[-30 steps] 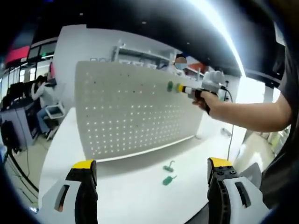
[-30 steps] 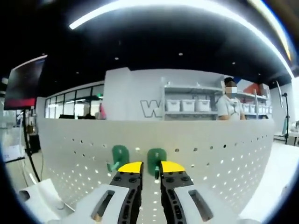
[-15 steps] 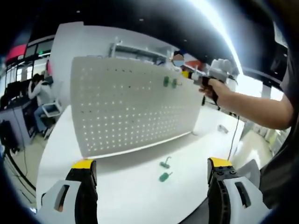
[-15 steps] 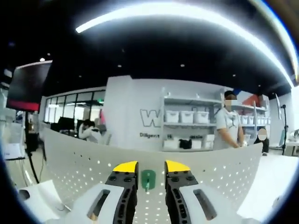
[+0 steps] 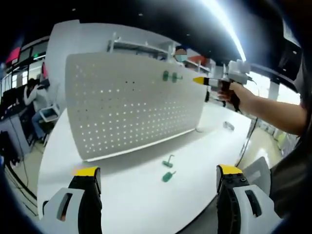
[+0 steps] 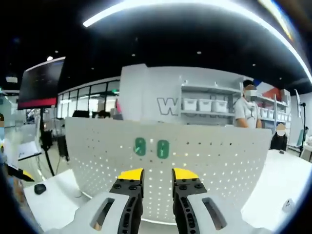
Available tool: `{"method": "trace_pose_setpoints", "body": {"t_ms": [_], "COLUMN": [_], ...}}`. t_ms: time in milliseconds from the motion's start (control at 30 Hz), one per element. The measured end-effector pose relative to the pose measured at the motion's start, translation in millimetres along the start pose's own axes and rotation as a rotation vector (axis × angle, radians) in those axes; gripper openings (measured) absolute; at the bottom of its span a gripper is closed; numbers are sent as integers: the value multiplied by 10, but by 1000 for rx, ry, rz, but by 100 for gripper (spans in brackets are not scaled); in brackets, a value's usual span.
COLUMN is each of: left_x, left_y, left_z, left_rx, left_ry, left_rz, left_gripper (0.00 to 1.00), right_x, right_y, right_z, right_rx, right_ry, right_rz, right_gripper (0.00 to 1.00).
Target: Insert the hook assembly into the mounting plate slot until the hook locks in place.
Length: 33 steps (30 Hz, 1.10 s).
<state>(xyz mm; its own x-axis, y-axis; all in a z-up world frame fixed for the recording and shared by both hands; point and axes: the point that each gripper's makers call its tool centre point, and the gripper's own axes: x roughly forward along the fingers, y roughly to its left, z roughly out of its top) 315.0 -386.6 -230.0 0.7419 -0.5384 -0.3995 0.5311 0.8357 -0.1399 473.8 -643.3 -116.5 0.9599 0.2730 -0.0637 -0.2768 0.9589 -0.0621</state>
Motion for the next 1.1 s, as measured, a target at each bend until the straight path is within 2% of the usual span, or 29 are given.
{"method": "trace_pose_setpoints", "body": {"t_ms": [133, 167, 200, 233, 300, 500, 600, 667, 967, 1033, 1100], "left_x": [-5, -6, -5, -4, -1, 24, 33, 35, 65, 77, 96], "left_y": [-25, -20, -12, -12, -20, -25, -25, -28, -50, -50, -39], "left_z": [-84, -108, -143, -160, -193, -259, -294, -318, -493, -528, -560], "left_rx": [-4, -1, 10, 12, 5, -16, -18, -22, -52, -58, -67], "left_ry": [19, 27, 37, 41, 47, 58, 70, 76, 132, 143, 154], "left_rz": [-11, -8, -2, 0, -3, -9, -10, -12, -33, -39, -44], "left_gripper": [100, 100, 100, 100, 100, 100, 100, 100, 100, 100, 100], "right_x": [-137, -197, -237, -279, -367, -666, -793, -850, -1056, -1154, -1186], "right_y": [91, 116, 120, 160, 256, 468, 641, 718, 995, 1140, 1222], "right_z": [-269, -391, -446, -490, -654, -1073, -1280, -1385, -1656, -1847, -1932], "right_rx": [31, 25, 16, 21, 47, -27, 0, 7, 30, 52, 70], "right_ry": [73, 124, 141, 139, 185, 265, 319, 344, 421, 506, 527], "right_rz": [28, 32, 27, 38, 79, 112, 155, 171, 244, 302, 322], "right_gripper": [22, 21, 20, 20, 21, 21, 22, 23, 24, 27, 28]}}
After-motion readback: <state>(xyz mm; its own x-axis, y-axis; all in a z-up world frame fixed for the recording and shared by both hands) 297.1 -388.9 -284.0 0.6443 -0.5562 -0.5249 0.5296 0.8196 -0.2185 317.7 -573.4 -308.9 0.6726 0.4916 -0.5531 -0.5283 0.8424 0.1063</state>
